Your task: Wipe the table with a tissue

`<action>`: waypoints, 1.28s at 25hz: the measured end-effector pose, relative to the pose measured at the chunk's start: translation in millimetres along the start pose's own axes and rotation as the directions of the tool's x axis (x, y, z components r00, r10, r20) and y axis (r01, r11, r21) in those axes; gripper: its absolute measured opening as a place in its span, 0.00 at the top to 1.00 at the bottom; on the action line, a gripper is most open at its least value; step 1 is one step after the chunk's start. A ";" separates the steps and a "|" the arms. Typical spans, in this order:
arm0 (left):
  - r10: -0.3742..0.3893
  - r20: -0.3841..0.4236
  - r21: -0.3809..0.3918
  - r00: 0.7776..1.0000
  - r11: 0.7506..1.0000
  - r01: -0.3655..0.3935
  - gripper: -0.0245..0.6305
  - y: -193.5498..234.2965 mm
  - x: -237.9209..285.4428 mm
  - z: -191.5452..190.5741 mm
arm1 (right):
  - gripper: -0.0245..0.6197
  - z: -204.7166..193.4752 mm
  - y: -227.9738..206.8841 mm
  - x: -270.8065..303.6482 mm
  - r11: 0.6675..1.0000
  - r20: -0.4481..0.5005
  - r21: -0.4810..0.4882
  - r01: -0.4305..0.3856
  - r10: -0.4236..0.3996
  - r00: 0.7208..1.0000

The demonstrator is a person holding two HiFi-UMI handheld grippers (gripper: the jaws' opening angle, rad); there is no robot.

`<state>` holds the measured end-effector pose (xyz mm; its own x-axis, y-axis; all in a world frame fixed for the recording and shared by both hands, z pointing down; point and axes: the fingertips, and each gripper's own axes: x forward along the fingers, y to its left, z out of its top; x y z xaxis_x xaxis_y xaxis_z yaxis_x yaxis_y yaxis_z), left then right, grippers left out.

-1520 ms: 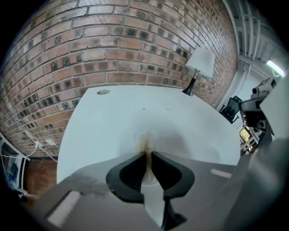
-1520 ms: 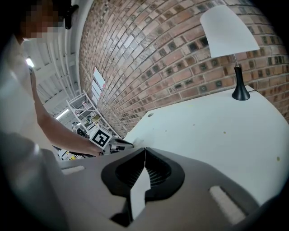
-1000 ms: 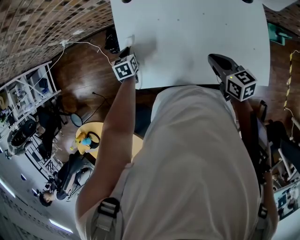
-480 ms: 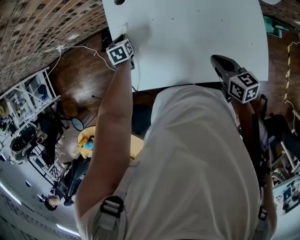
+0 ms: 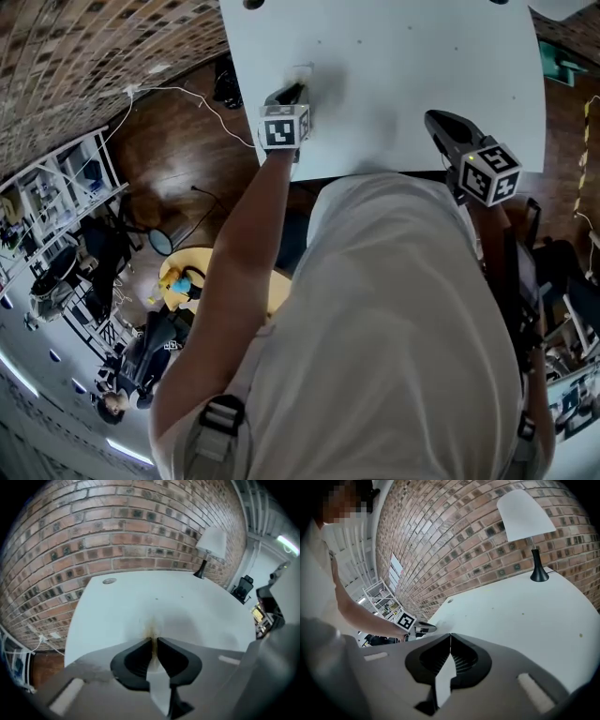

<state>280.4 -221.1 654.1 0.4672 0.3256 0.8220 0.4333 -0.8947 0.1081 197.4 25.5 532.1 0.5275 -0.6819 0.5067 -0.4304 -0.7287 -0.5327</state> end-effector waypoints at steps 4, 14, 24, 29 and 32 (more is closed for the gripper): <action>-0.173 0.015 0.074 0.985 0.982 0.171 0.89 -45.3 -10.5 -2.3 | 0.95 2.1 2.0 2.9 1.000 -0.008 -0.005 -0.007 0.007 1.000; -0.001 0.277 -0.336 0.961 0.937 0.098 0.89 32.2 -20.6 64.8 | 0.95 -0.5 -1.0 2.5 1.000 -0.010 0.014 -0.010 0.010 1.000; 0.035 0.141 -0.259 0.989 0.966 0.003 0.89 28.3 35.3 91.7 | 0.95 4.3 -18.4 -11.5 0.999 -0.001 0.043 0.026 -0.026 1.000; 0.060 0.076 -0.202 0.995 0.979 -0.043 0.89 30.1 40.3 98.8 | 0.95 7.4 -22.5 -10.8 0.998 0.005 0.052 0.025 -0.026 1.000; 0.052 0.056 -0.131 0.997 0.990 -0.044 0.89 21.2 45.7 100.7 | 0.95 9.1 -22.2 -11.4 0.999 0.009 0.048 0.022 -0.023 1.000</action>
<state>388.5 -194.4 637.7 0.5316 0.2953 0.7938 0.3073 -0.9407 0.1441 207.6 50.0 531.9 0.5440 -0.6645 0.5123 -0.3825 -0.7399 -0.5535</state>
